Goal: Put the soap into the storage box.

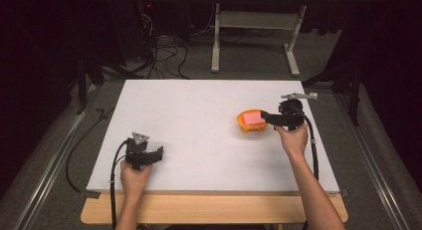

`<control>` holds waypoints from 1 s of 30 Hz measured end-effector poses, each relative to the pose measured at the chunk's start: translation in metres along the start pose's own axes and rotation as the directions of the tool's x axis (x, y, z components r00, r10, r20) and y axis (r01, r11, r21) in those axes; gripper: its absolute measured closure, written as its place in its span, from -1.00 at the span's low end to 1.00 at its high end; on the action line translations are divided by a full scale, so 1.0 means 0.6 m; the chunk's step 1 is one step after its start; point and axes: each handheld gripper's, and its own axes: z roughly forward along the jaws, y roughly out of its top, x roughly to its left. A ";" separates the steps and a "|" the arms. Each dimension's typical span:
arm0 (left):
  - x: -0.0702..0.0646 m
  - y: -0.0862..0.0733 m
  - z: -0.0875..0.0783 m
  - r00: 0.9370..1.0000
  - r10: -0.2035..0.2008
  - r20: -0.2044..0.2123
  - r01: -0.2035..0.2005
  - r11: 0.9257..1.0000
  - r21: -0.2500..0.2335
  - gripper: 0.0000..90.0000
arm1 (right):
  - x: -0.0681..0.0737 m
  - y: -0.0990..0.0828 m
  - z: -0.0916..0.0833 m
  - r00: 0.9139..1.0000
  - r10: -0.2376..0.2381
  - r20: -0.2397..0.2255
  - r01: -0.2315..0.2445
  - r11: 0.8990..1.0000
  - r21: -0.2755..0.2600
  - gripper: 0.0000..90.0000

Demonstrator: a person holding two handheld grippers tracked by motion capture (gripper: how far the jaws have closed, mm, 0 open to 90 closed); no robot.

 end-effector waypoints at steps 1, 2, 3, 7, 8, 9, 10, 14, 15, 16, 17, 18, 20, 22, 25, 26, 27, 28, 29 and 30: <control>0.000 0.000 0.000 1.000 0.000 0.000 0.000 1.000 0.000 -0.49 | 0.000 0.000 -0.003 1.000 0.000 0.001 0.000 1.000 -0.003 -0.49; 0.000 0.000 0.000 1.000 0.000 0.000 0.000 1.000 0.000 -0.49 | 0.000 0.000 -0.003 1.000 0.000 0.001 0.000 1.000 -0.003 -0.49; 0.000 0.000 0.000 1.000 0.000 0.000 0.000 1.000 0.000 -0.49 | 0.000 0.000 -0.006 1.000 -0.003 0.001 0.003 1.000 -0.008 -0.49; 0.000 0.000 0.000 1.000 0.000 0.000 0.000 1.000 0.000 -0.49 | 0.001 -0.005 -0.022 1.000 -0.016 0.003 0.016 1.000 -0.026 -0.47; 0.000 0.000 0.000 1.000 0.000 0.000 0.000 1.000 0.000 -0.49 | 0.001 -0.005 -0.022 1.000 -0.016 0.003 0.016 1.000 -0.026 -0.47; 0.000 0.000 0.000 1.000 0.000 0.000 0.000 1.000 0.000 -0.49 | 0.000 -0.006 -0.024 1.000 -0.018 0.003 0.019 0.999 -0.027 -0.47; 0.000 0.000 0.000 1.000 0.000 0.000 0.000 1.000 0.000 -0.49 | -0.001 -0.009 -0.027 1.000 -0.023 0.002 0.024 0.999 -0.030 -0.47; 0.000 0.000 0.000 1.000 0.000 0.000 0.000 1.000 0.000 -0.49 | -0.004 -0.015 -0.038 1.000 -0.029 0.007 0.029 0.999 -0.044 -0.46; 0.000 0.000 0.000 1.000 0.002 0.000 -0.002 1.000 0.000 -0.49 | -0.006 -0.017 -0.040 1.000 -0.028 0.009 0.029 0.998 -0.049 -0.46; 0.000 0.000 0.000 1.000 0.002 0.000 -0.002 1.000 0.000 -0.49 | -0.007 -0.020 -0.043 1.000 -0.022 0.008 0.023 0.998 -0.050 -0.46; 0.000 0.000 0.000 1.000 0.000 0.000 0.000 1.000 0.000 -0.49 | -0.008 -0.021 -0.045 1.000 -0.021 0.009 0.022 0.998 -0.054 -0.45; 0.000 0.000 0.000 1.000 0.000 -0.001 0.000 1.000 0.000 -0.49 | -0.010 -0.024 -0.048 1.000 -0.020 0.009 0.021 0.998 -0.059 -0.45; 0.000 0.000 0.000 1.000 0.000 0.000 0.000 1.000 0.000 -0.49 | -0.011 -0.027 -0.053 1.000 -0.019 0.011 0.020 0.998 -0.065 -0.45; 0.000 0.000 0.000 1.000 0.000 0.000 0.000 1.000 0.000 -0.49 | -0.013 -0.034 -0.059 1.000 -0.023 0.014 0.024 0.997 -0.073 -0.44; 0.000 0.000 0.000 1.000 0.000 -0.001 0.000 1.000 0.000 -0.49 | -0.015 -0.040 -0.065 1.000 -0.019 0.013 0.020 0.997 -0.076 -0.44; 0.000 0.000 0.000 1.000 0.000 -0.001 0.000 1.000 0.000 -0.49 | -0.015 -0.040 -0.065 1.000 -0.019 0.013 0.020 0.997 -0.076 -0.44; 0.000 0.000 0.000 1.000 0.000 -0.001 0.000 1.000 0.000 -0.49 | -0.016 -0.042 -0.067 1.000 -0.018 0.014 0.019 0.997 -0.078 -0.44; 0.000 0.000 0.000 1.000 0.002 -0.001 -0.002 1.000 0.000 -0.49 | -0.017 -0.045 -0.069 1.000 -0.021 0.015 0.022 0.996 -0.081 -0.44; 0.000 0.000 0.000 1.000 0.000 -0.001 0.000 1.000 0.000 -0.49 | -0.017 -0.047 -0.071 1.000 -0.018 0.016 0.019 0.997 -0.081 -0.44; 0.000 0.000 0.000 1.000 0.000 -0.001 0.000 1.000 0.000 -0.49 | -0.018 -0.049 -0.073 1.000 -0.019 0.016 0.020 0.996 -0.084 -0.44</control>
